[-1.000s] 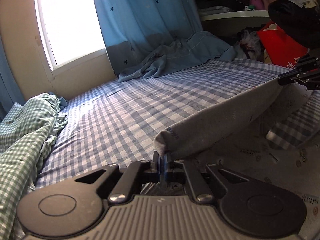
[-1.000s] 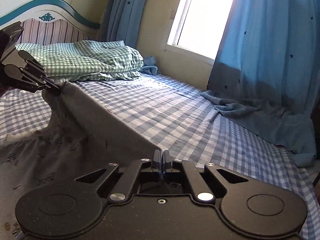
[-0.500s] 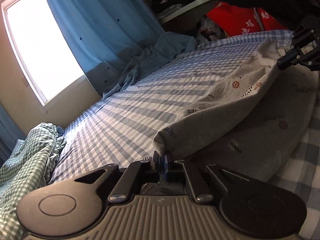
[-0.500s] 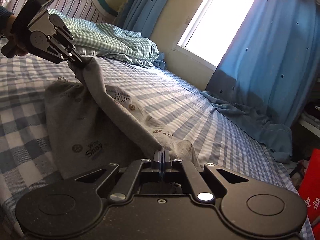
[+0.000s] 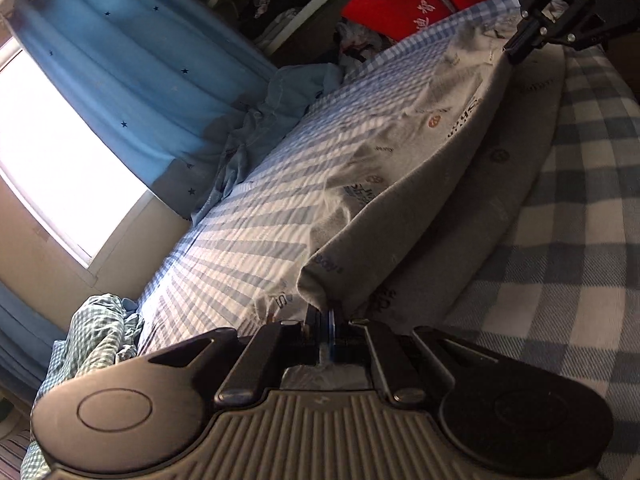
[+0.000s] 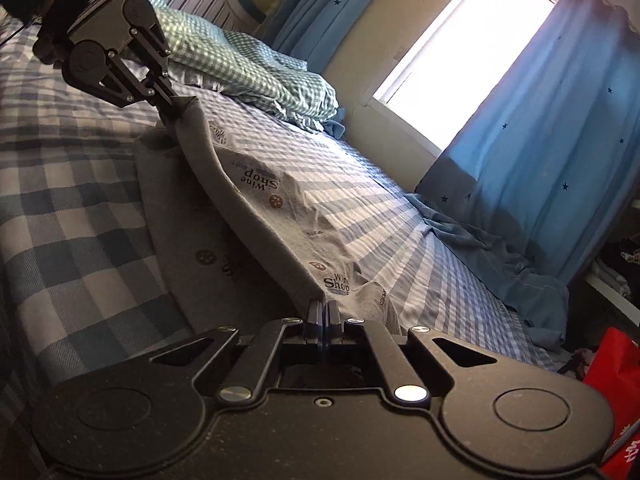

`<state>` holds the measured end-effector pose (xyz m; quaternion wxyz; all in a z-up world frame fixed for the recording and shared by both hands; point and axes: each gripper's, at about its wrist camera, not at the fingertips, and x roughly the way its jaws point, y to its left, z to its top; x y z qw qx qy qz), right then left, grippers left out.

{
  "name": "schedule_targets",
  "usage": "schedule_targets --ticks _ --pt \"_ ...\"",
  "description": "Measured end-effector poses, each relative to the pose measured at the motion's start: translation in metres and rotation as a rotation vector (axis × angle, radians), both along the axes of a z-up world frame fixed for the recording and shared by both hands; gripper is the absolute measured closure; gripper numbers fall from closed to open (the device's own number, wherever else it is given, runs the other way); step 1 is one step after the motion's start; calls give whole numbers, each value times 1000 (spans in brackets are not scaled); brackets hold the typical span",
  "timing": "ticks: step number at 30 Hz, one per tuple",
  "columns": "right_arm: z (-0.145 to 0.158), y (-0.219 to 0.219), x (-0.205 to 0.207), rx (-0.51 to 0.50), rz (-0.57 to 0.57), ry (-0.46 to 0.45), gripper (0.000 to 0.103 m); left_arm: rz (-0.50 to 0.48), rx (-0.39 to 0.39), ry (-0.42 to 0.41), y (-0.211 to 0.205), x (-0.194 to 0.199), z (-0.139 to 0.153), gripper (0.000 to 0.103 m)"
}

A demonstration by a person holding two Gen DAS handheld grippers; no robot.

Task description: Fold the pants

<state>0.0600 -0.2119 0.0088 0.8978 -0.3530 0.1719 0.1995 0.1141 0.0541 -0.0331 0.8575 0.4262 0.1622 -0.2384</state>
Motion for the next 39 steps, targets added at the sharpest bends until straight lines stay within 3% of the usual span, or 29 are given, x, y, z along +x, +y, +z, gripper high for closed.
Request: schedule_targets --ticks 6,8,10,13,14,16,18,19,20,21,26,32,39 --pt "-26 9 -10 -55 8 57 103 29 -1 53 3 -7 -16 88" --pt "-30 10 -10 -51 0 65 103 51 -24 77 6 -9 -14 75" --pt "-32 8 -9 -34 -14 78 103 87 -69 107 14 -7 -9 54" --pt "-38 5 -11 -3 -35 98 97 159 -156 158 25 -3 2 37" --pt "-39 3 -13 9 -37 96 94 192 -197 179 28 -3 6 32" --pt "-39 0 -17 37 -50 92 86 250 -279 211 31 -4 15 14" --pt "-34 -5 -17 70 -74 82 56 299 -370 233 30 -8 25 3" --pt "-31 -11 -17 102 -90 78 46 318 -409 242 28 -9 29 2" --pt "-27 -16 -18 141 -105 78 26 333 -452 252 25 -11 33 2" --pt "-24 -23 -19 185 -117 83 16 342 -491 260 21 -12 36 1" --pt "-10 -58 -35 317 -209 58 1 364 -632 246 -18 -17 51 0" --pt "4 -118 -52 413 -351 36 1 252 -631 275 -114 -6 51 0" --pt "8 -209 -63 553 -545 64 1 56 -493 313 -242 6 36 0"
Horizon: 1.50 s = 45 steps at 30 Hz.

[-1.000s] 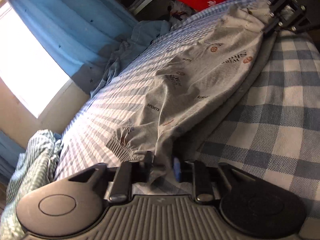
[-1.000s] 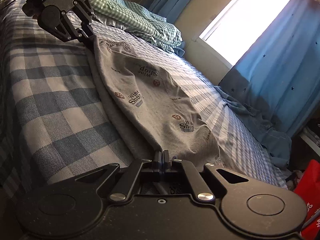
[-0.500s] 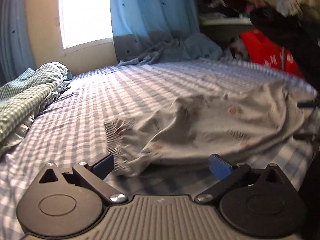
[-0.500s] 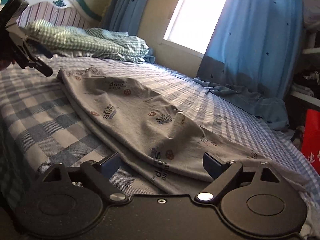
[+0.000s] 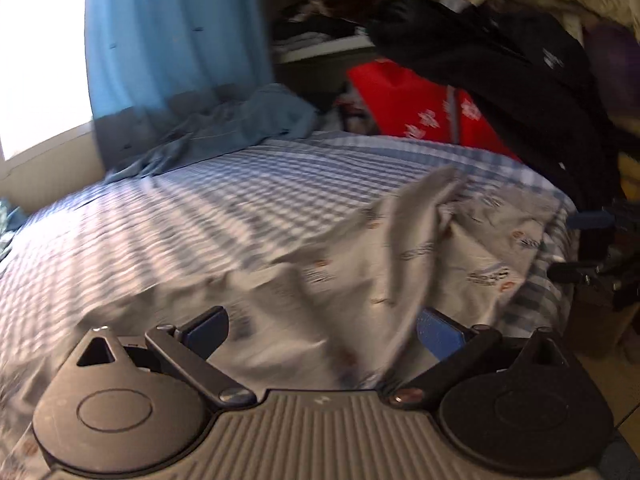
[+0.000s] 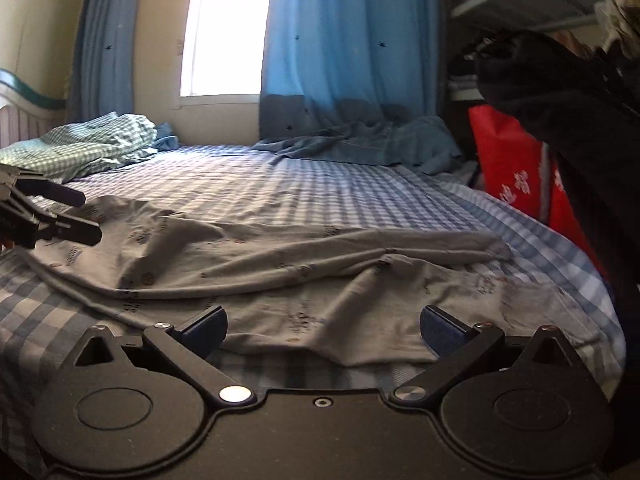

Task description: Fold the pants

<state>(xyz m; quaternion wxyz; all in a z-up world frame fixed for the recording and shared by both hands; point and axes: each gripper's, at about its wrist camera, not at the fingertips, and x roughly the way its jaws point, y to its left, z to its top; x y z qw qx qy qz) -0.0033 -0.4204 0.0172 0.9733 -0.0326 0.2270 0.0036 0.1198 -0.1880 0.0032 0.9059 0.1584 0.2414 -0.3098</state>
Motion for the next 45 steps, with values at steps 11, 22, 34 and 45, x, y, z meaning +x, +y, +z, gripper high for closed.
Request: schedule_targets --ticks 11,22,34,45 --pt "4 -101 41 218 -78 28 1 -167 403 -109 -104 -3 -41 50" --pt "3 -182 177 516 -166 218 38 -153 369 48 -106 16 -32 101" --pt "-28 -218 230 782 -301 311 43 -79 232 116 -85 41 16 101" --pt "-29 -229 241 741 -497 244 100 -110 206 154 -80 42 18 103"
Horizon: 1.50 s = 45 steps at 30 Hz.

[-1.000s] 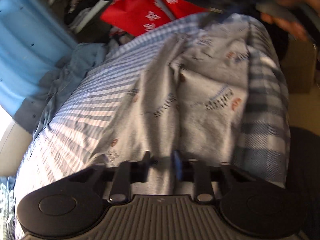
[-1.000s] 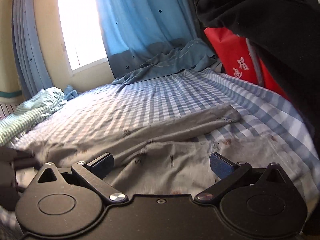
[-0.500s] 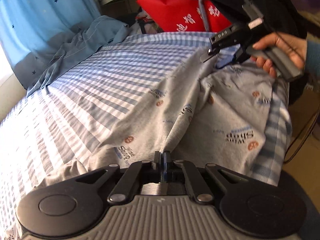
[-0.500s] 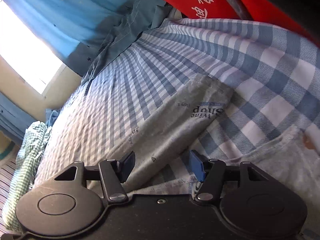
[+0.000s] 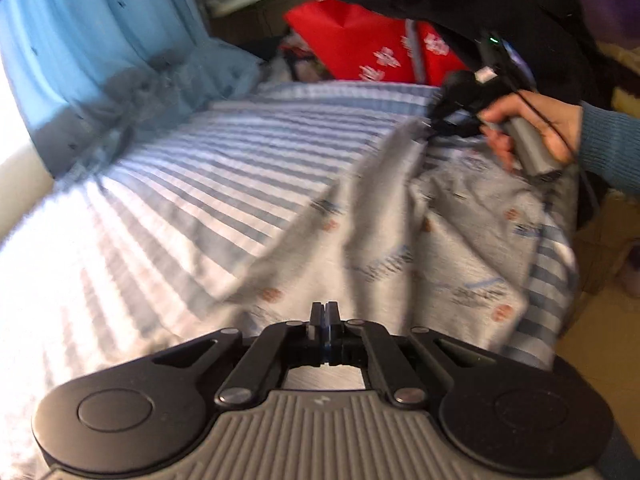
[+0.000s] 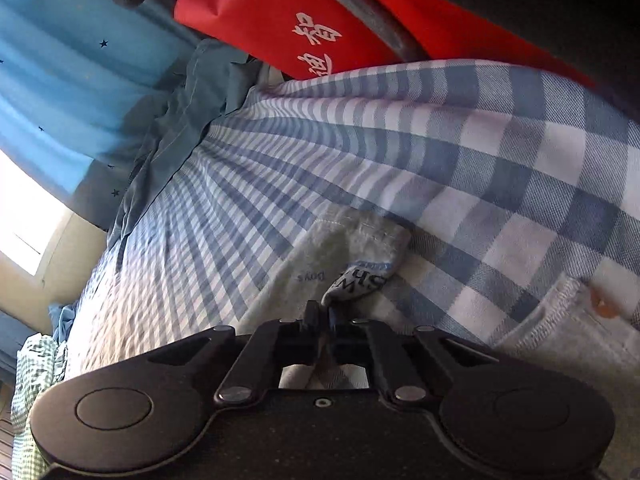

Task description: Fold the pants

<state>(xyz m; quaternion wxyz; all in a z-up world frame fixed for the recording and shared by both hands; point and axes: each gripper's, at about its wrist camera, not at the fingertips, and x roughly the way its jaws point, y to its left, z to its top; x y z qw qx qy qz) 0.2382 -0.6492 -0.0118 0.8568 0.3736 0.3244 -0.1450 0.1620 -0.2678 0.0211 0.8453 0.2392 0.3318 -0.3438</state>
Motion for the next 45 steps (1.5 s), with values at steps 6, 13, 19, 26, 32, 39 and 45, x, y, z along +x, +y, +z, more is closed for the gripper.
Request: schedule_targets --ticks 6,13,19,26,32,39,45 --pt "16 3 -2 -15 22 -47 101 -55 50 3 -2 -13 -32 59" --pt "38 5 -1 -45 64 -74 101 -96 179 -92 -16 -30 -53 63" --pt "56 8 9 -8 71 -106 102 -33 242 -188 -25 -33 -50 102" --pt "133 25 -6 -160 195 -231 102 19 54 -199 -1 -36 -1 102" --pt "155 26 -87 -309 241 -304 102 -70 68 -182 3 -56 -10 102" --pt "61 5 -154 -250 164 -80 102 -88 146 -151 -3 -75 -47 102" --pt "36 3 -165 -199 127 -92 102 -73 123 -148 -1 -77 -40 102"
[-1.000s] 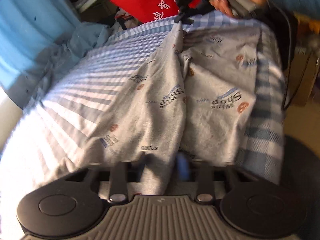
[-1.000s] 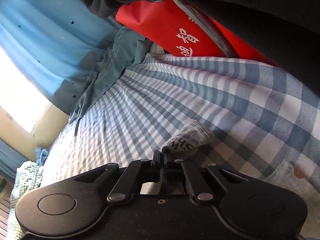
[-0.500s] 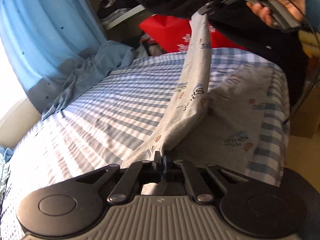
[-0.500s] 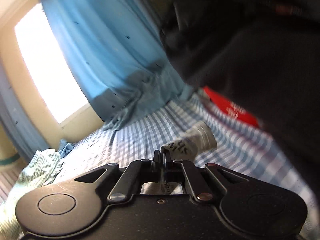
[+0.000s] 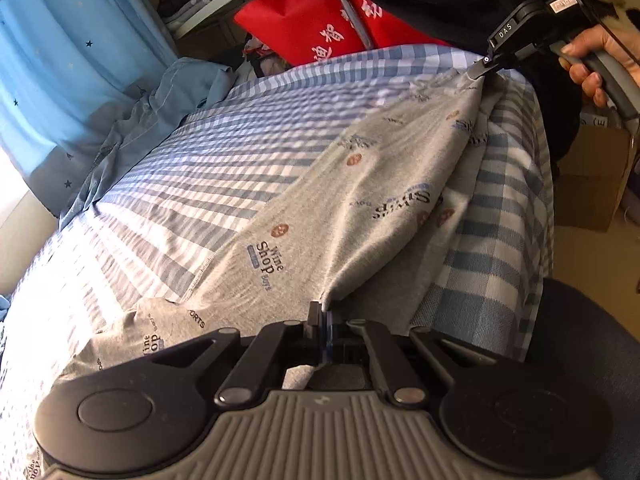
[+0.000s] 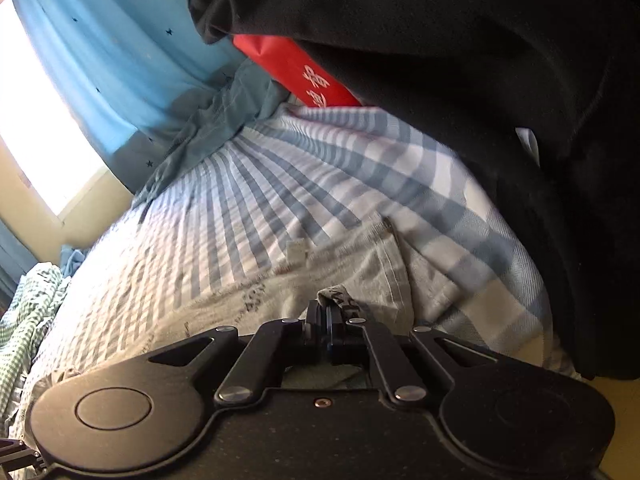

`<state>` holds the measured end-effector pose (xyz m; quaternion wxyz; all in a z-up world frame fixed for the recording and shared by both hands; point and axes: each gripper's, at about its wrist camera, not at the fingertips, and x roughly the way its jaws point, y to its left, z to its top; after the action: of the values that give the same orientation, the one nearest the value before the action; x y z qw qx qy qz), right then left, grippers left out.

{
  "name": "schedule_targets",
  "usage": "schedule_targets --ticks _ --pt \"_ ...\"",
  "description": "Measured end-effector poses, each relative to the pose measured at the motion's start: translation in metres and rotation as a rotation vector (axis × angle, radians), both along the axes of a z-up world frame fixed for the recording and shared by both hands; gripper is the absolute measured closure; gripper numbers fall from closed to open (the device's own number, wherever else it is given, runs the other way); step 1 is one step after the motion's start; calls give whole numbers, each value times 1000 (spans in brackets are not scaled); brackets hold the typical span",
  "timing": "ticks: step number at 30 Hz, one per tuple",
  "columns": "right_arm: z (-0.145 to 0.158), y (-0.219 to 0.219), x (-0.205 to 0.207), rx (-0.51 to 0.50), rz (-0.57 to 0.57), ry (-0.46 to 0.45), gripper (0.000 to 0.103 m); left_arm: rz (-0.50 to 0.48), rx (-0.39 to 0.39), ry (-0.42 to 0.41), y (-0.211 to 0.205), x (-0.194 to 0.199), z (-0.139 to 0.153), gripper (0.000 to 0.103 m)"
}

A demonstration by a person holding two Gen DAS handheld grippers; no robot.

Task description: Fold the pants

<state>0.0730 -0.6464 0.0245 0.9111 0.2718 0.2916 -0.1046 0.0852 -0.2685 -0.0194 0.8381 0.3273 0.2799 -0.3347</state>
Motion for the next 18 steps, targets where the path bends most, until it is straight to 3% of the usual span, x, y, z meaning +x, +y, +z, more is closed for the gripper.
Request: schedule_targets --ticks 7,10,11,12,13,14,15,16,18 --pt "34 13 -8 -182 48 -109 102 -21 -5 19 2 1 4 102" --pt "16 12 -7 -180 59 -17 98 -37 -4 75 3 4 -7 100" --pt "7 12 -7 -181 64 24 91 -38 -19 109 6 6 -9 98" --pt "0 13 -9 -183 65 53 84 -26 -40 134 8 8 -9 91" --pt "-5 13 -12 -180 63 64 82 -14 -63 157 12 9 -7 76" --pt "-8 12 -18 -165 61 57 71 -2 -79 176 15 9 -4 64" --pt "-9 10 -24 -147 61 40 57 12 -91 181 19 9 -1 41" --pt "-9 7 -30 -137 61 23 50 27 -108 177 23 7 2 29" --pt "-5 4 -34 -151 68 -8 36 55 -144 166 32 4 7 27"
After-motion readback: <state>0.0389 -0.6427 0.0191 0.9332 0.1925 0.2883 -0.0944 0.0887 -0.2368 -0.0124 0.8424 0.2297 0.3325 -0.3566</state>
